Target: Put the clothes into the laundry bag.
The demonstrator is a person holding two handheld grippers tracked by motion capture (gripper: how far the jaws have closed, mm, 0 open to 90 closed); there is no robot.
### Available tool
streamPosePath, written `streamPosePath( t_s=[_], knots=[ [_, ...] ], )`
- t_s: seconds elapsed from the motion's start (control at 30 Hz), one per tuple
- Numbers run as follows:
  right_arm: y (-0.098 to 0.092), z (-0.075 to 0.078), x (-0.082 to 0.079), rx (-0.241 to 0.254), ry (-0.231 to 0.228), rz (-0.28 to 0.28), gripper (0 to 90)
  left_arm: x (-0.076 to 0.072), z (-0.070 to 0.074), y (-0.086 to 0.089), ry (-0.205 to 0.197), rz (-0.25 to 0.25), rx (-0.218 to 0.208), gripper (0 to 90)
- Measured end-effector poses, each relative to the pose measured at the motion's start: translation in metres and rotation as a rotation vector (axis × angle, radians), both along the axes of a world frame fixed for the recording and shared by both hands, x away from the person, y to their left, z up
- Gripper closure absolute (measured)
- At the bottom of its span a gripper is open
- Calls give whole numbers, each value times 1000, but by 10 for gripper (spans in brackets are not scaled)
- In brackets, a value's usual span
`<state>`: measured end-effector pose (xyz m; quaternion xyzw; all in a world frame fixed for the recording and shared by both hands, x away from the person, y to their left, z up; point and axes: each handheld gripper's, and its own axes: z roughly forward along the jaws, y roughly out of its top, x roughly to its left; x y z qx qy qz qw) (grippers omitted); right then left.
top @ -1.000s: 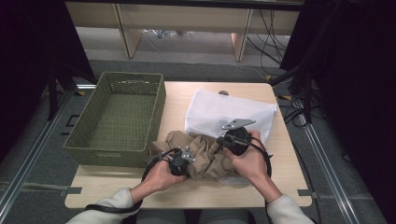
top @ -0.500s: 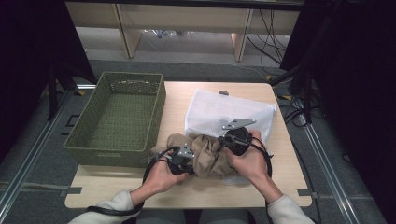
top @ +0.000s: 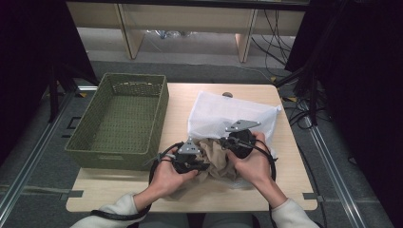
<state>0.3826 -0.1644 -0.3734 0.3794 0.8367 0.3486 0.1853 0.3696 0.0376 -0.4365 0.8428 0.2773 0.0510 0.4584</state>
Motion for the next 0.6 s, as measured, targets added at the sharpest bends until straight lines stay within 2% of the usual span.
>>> streamPosePath(
  t_s=[0.1,0.13,0.2,0.23,0.3,0.33,0.4,0.43,0.47,0.5,0.53,0.57,0.6],
  knots=[
    [1,5,-3,15,-30,13,900,0,7,0,-12,2,-12,865],
    [2,7,-6,14,-40,14,900,-2,9,0,5,17,-26,865],
    [3,13,-8,15,-68,28,900,-1,15,1,-23,16,-40,867],
    [4,15,-10,23,-62,25,900,-2,19,1,-32,13,-50,867],
    [3,19,-11,22,-100,29,900,-1,26,2,-56,16,-53,867],
    [4,20,-13,49,-73,13,900,-1,28,2,-61,19,-60,866],
    [3,21,-12,40,-97,30,900,-1,32,2,-81,37,-84,866],
    [3,22,-13,47,-94,28,900,-1,33,2,-96,40,-85,866],
    [2,23,-13,59,-83,19,900,-1,35,1,-95,41,-80,866],
    [2,24,-14,61,-92,23,900,-1,36,1,-103,39,-97,866],
    [1,25,-14,65,-98,24,900,-2,38,1,-116,44,-87,867],
    [1,27,-15,61,-112,23,900,-3,40,0,-123,47,-98,867],
    [1,28,-16,71,-102,26,900,-3,43,1,-127,46,-95,867]
  ],
)
